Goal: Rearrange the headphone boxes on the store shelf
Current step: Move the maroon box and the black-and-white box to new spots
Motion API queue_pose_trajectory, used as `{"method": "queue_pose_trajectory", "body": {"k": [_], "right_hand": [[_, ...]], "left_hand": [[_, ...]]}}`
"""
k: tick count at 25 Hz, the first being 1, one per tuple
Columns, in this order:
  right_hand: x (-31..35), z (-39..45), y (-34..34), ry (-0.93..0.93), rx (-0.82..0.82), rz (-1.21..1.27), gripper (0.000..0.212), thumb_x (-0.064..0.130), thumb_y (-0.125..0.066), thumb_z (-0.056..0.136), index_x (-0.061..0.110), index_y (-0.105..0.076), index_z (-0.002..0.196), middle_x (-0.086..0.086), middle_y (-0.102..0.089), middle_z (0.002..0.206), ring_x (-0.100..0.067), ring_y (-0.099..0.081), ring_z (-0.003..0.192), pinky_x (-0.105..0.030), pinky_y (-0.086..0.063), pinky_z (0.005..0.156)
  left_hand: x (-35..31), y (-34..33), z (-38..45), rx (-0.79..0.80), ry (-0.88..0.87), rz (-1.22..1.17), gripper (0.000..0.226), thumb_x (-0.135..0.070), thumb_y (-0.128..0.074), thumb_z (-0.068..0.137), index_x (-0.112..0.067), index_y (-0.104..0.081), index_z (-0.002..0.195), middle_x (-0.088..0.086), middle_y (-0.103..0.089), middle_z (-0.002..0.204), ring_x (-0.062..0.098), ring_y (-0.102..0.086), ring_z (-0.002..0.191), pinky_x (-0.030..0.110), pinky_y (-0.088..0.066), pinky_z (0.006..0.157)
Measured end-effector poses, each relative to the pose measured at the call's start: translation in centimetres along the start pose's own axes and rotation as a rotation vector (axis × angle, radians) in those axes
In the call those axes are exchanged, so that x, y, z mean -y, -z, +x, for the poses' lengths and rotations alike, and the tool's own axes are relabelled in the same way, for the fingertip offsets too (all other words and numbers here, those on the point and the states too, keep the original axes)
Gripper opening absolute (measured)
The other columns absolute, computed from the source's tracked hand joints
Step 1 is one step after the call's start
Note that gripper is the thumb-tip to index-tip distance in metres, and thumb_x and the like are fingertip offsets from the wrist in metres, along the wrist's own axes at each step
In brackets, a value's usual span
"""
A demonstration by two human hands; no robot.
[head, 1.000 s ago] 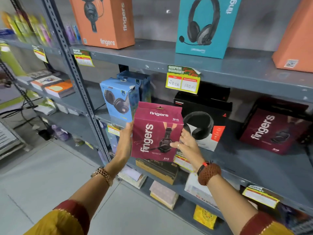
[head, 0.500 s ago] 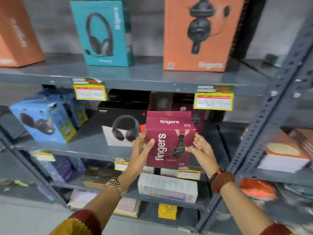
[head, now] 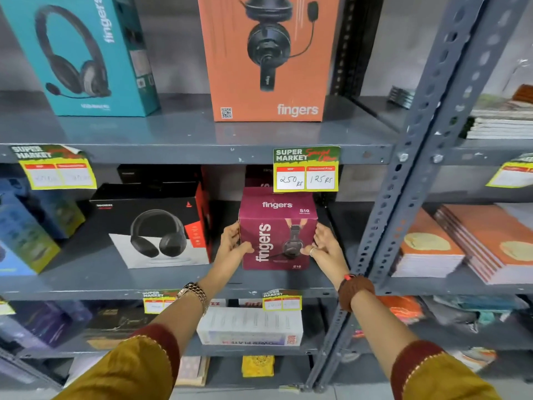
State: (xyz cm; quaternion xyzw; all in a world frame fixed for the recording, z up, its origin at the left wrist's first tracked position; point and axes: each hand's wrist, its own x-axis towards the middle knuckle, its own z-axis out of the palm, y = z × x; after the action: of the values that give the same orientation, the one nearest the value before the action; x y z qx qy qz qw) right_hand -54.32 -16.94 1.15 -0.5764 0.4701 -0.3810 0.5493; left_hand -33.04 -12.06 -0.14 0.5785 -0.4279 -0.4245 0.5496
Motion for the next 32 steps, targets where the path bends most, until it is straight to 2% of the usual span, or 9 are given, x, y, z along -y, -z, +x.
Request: {"method": "queue_pose_trajectory", "body": {"k": [6,9,11,14,16,19,21,27,32], "right_hand": [[-0.8,0.9,0.2,0.004,0.036,-0.020,0.084,-0.009,-0.062,0.077,0.017,-0.022,0.147,-0.011,-0.024,0.156,-0.021,-0.023,0.144,-0.034,-0.022,0.117],[-0.6,0.6,0.1,0.028,0.011,-0.038,0.084,-0.005,-0.063,0.079,0.018,-0.020,0.148,-0.007,-0.023,0.157,-0.022,-0.023,0.144,-0.030,-0.022,0.113],[0.0,0.0,-0.3,0.109,-0.143,-0.034,0.079,-0.001,-0.063,0.081,0.020,-0.025,0.147,-0.005,-0.027,0.155,-0.026,-0.028,0.141,-0.033,-0.026,0.112],[1.9,-0.9,-2.0,0.361,-0.285,-0.024,0.065,0.001,-0.062,0.082,0.017,-0.039,0.140,0.004,-0.040,0.143,-0.018,-0.041,0.131,-0.032,-0.033,0.113],[3.0,-1.2,-4.3,0.473,-0.259,-0.046,0.057,0.002,-0.062,0.082,0.017,-0.046,0.134,0.009,-0.046,0.135,-0.013,-0.047,0.124,-0.019,-0.039,0.106],[4.1,-1.3,-9.3,0.556,-0.190,-0.093,0.052,0.007,-0.062,0.081,0.025,-0.052,0.129,0.012,-0.053,0.131,-0.012,-0.055,0.120,-0.034,-0.042,0.107],[4.3,-0.9,-13.3,0.531,-0.127,-0.072,0.053,0.003,-0.061,0.082,0.020,-0.052,0.130,0.008,-0.053,0.132,-0.016,-0.054,0.122,-0.031,-0.043,0.106],[2.4,2.4,-23.0,0.054,0.065,-0.133,0.077,0.012,-0.063,0.084,0.014,-0.021,0.148,-0.008,-0.028,0.154,-0.026,-0.029,0.141,-0.034,-0.027,0.114],[0.6,3.8,-27.3,-0.032,-0.088,-0.109,0.065,0.006,-0.062,0.079,0.008,-0.038,0.139,-0.004,-0.055,0.133,-0.020,-0.052,0.124,-0.030,-0.038,0.104]], "left_hand": [[0.0,-0.2,0.4,-0.016,-0.004,-0.022,0.063,0.011,-0.049,0.082,-0.009,-0.028,0.138,0.005,-0.045,0.133,0.012,-0.050,0.113,0.008,-0.053,0.065],[0.1,-0.2,0.3,-0.039,0.003,-0.017,0.066,0.007,-0.051,0.084,-0.012,-0.026,0.142,0.003,-0.040,0.142,0.015,-0.044,0.126,0.015,-0.051,0.085],[0.6,0.5,-0.2,-0.149,0.050,-0.036,0.065,0.003,-0.052,0.085,-0.012,-0.026,0.143,0.004,-0.034,0.150,0.021,-0.034,0.138,0.028,-0.038,0.105],[1.5,3.5,-2.1,-0.363,0.145,-0.190,0.056,-0.003,-0.051,0.087,-0.016,-0.032,0.139,0.007,-0.036,0.149,0.022,-0.039,0.133,0.037,-0.029,0.115],[1.8,7.1,-3.6,-0.507,0.184,-0.201,0.055,-0.007,-0.049,0.089,-0.015,-0.030,0.140,0.009,-0.037,0.148,0.024,-0.039,0.132,0.039,-0.028,0.115],[1.6,13.7,-4.6,-0.712,0.175,-0.201,0.058,-0.012,-0.047,0.092,-0.013,-0.023,0.145,0.011,-0.031,0.153,0.027,-0.032,0.139,0.038,-0.025,0.115],[1.2,18.3,-4.4,-0.755,0.157,-0.172,0.058,-0.015,-0.047,0.092,-0.014,-0.023,0.145,0.009,-0.030,0.154,0.027,-0.032,0.139,0.038,-0.025,0.116],[0.8,26.9,-2.1,-0.448,0.187,-0.104,0.059,-0.042,-0.042,0.092,-0.024,-0.024,0.145,0.000,-0.026,0.156,0.020,-0.029,0.141,0.042,-0.022,0.118],[-0.4,29.2,-1.2,-0.095,0.177,-0.072,0.055,-0.044,-0.017,0.097,-0.021,-0.015,0.147,-0.001,-0.024,0.155,0.018,-0.024,0.144,0.035,-0.018,0.116]]}}
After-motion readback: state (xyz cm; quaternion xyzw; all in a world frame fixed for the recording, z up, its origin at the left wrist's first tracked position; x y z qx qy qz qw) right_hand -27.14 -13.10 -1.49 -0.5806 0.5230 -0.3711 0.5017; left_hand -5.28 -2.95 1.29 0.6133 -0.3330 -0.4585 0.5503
